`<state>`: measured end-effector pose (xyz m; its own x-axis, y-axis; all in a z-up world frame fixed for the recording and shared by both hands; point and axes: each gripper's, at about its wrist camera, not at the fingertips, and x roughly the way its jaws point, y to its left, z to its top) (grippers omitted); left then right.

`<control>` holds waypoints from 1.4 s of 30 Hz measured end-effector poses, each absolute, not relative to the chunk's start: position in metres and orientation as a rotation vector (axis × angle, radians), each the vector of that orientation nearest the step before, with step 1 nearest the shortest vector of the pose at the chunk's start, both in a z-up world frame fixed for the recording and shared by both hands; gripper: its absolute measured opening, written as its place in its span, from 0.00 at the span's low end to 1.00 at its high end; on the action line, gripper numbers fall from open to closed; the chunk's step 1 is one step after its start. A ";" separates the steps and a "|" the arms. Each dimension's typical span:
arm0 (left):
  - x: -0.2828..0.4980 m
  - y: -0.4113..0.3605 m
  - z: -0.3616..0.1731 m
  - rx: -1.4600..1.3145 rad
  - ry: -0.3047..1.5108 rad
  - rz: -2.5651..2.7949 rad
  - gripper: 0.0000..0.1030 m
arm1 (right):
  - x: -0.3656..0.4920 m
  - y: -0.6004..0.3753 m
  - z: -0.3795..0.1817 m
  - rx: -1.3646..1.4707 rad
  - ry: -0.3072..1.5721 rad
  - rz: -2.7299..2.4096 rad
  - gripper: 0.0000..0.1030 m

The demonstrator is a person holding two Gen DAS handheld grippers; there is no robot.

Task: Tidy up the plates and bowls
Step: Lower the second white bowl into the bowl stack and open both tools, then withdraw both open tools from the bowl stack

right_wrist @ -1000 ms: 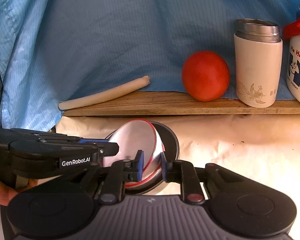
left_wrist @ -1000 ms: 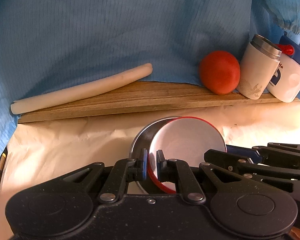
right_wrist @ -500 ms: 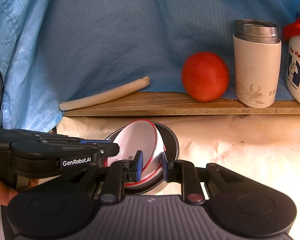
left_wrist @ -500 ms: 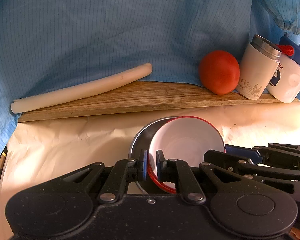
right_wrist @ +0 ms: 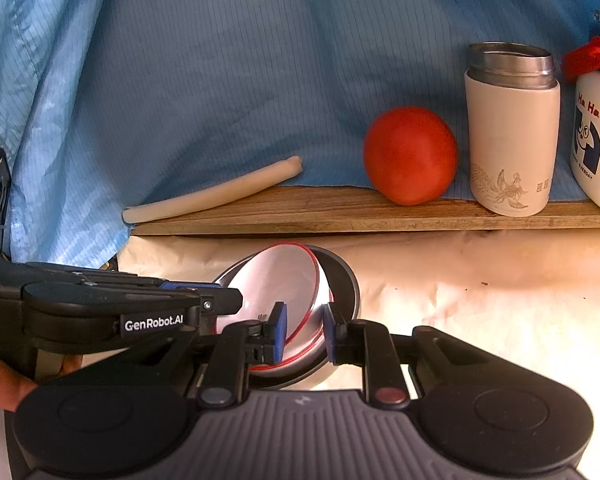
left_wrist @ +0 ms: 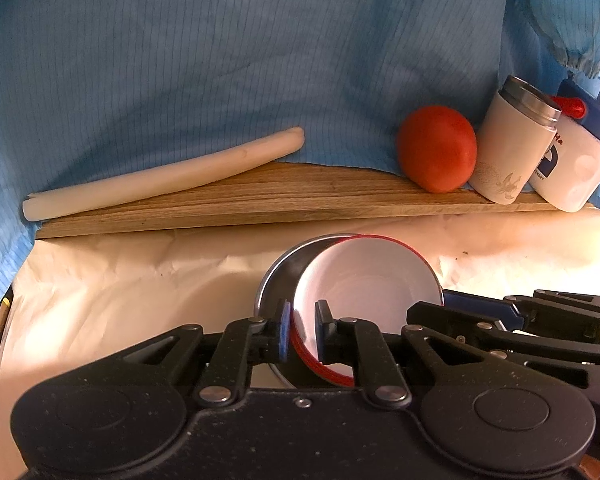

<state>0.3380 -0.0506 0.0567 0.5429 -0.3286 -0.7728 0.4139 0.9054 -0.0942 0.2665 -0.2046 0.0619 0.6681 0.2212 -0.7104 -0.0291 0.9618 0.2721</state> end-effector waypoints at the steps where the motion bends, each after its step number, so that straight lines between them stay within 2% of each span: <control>1: 0.338 -0.050 0.056 0.101 0.895 -0.442 0.12 | 0.266 -0.205 0.062 0.249 0.829 0.145 0.22; 10: 0.336 -0.046 0.062 0.079 0.880 -0.423 0.16 | 0.263 -0.209 0.066 0.262 0.813 0.131 0.23; 15: 0.334 -0.043 0.067 0.067 0.870 -0.413 0.24 | 0.259 -0.213 0.071 0.268 0.793 0.126 0.24; 19: 0.333 -0.041 0.070 0.056 0.862 -0.407 0.31 | 0.257 -0.218 0.073 0.277 0.778 0.123 0.34; 22: 0.332 -0.039 0.072 0.048 0.859 -0.403 0.39 | 0.255 -0.221 0.076 0.287 0.767 0.124 0.46; 24: 0.331 -0.036 0.073 0.030 0.858 -0.400 0.51 | 0.254 -0.225 0.077 0.289 0.761 0.123 0.51; 28: 0.332 -0.031 0.076 0.002 0.850 -0.390 0.64 | 0.253 -0.234 0.078 0.289 0.753 0.113 0.63; 30: 0.332 -0.028 0.078 -0.012 0.840 -0.381 0.78 | 0.252 -0.238 0.079 0.291 0.748 0.112 0.70; 33: 0.332 -0.022 0.080 -0.045 0.830 -0.368 0.87 | 0.250 -0.245 0.080 0.293 0.737 0.109 0.81; 34: 0.334 -0.019 0.081 -0.059 0.830 -0.361 0.89 | 0.249 -0.246 0.080 0.293 0.735 0.108 0.85; 36: 0.336 -0.014 0.082 -0.085 0.829 -0.345 0.95 | 0.249 -0.250 0.082 0.295 0.729 0.107 0.87; 41: 0.341 -0.003 0.082 -0.131 0.833 -0.295 0.99 | 0.246 -0.257 0.084 0.312 0.719 0.113 1.00; 42: 0.341 -0.001 0.082 -0.131 0.835 -0.288 0.99 | 0.245 -0.258 0.084 0.312 0.717 0.114 1.00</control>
